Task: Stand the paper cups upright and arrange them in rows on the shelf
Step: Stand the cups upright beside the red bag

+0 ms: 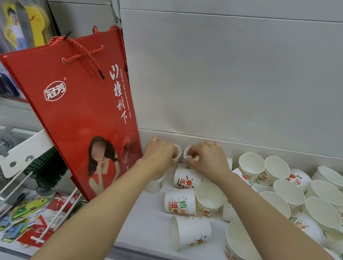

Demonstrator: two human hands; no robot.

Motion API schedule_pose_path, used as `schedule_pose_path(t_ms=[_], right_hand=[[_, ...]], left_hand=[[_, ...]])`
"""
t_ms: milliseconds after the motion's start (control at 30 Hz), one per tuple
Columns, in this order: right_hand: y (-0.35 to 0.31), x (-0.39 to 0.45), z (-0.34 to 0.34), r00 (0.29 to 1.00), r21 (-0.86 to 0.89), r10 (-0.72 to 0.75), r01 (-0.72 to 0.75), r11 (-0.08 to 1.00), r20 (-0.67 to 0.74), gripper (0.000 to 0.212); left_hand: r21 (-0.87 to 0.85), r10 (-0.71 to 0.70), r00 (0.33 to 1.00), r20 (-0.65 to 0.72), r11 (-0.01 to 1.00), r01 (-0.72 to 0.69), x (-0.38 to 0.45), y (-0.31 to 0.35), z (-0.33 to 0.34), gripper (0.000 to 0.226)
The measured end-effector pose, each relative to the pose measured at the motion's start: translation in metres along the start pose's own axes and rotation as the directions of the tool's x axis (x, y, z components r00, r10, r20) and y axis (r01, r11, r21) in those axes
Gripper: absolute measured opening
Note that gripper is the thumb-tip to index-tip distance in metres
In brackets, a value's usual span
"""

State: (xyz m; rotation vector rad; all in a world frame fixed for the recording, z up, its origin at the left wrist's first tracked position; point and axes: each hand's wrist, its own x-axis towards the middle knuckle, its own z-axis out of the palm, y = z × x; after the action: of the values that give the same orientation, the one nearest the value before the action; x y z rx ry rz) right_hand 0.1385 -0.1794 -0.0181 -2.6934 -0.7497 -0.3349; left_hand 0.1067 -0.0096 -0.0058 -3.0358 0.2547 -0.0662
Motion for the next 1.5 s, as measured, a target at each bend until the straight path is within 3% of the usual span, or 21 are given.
schedule_pose_path(t_ms=[133,400,500,600,700,800,867,1000,1100,1200,1334,1500], right_hand=[[0.000,0.001,0.004,0.998,-0.056,0.018,-0.014,0.998,0.066,0.007],[-0.015,0.002,0.015,1.000,0.026,-0.017,0.017,1.000,0.012,0.013],[-0.019,0.003,0.019,1.000,0.053,-0.024,0.023,0.998,0.013,0.013],[-0.020,0.004,0.023,0.998,0.077,-0.065,0.064,0.995,0.010,0.012],[-0.019,0.002,0.019,0.997,0.156,-0.076,0.073,0.985,0.010,0.011],[-0.010,-0.006,0.006,0.995,0.288,0.030,-0.003,0.958,-0.090,0.015],[0.000,-0.015,-0.002,0.994,0.266,0.073,-0.050,0.963,-0.076,0.014],[0.010,-0.033,-0.007,0.977,0.065,0.186,-0.193,0.979,0.102,0.031],[0.003,-0.034,-0.005,0.940,-0.181,0.314,-0.288,0.940,0.136,0.045],[-0.008,-0.031,-0.005,0.915,-0.269,0.384,-0.340,0.901,0.128,0.051],[-0.021,-0.031,-0.008,0.885,-0.273,0.442,-0.394,0.878,0.145,0.051],[-0.029,-0.030,-0.002,0.831,-0.036,0.530,-0.532,0.846,0.169,0.018]], left_hand=[[0.098,-0.043,0.999,-0.011,0.994,0.043,-0.007,-0.013,0.000,0.016],[0.067,-0.071,0.997,0.028,0.995,0.069,-0.011,-0.032,-0.004,0.008],[-0.101,-0.086,0.996,0.022,0.991,0.087,-0.019,-0.038,-0.005,0.020],[-0.296,-0.227,0.964,-0.138,0.938,0.178,-0.036,-0.034,-0.009,0.019],[-0.311,-0.350,0.917,-0.192,0.908,0.281,-0.056,-0.022,-0.006,0.034],[-0.226,-0.349,0.930,-0.117,0.921,0.318,-0.068,-0.016,0.001,0.038],[-0.203,-0.336,0.939,-0.076,0.927,0.316,-0.071,-0.017,0.004,0.032],[-0.191,-0.327,0.939,-0.110,0.934,0.303,-0.079,-0.020,0.002,0.018],[-0.222,-0.301,0.940,-0.163,0.939,0.262,-0.084,-0.024,0.000,0.015],[-0.255,-0.259,0.951,-0.172,0.944,0.211,-0.087,-0.028,0.005,0.013],[-0.297,-0.247,0.950,-0.191,0.937,0.184,-0.092,-0.031,0.010,0.012],[-0.280,-0.241,0.956,-0.170,0.941,0.188,-0.094,-0.031,0.010,0.007]])
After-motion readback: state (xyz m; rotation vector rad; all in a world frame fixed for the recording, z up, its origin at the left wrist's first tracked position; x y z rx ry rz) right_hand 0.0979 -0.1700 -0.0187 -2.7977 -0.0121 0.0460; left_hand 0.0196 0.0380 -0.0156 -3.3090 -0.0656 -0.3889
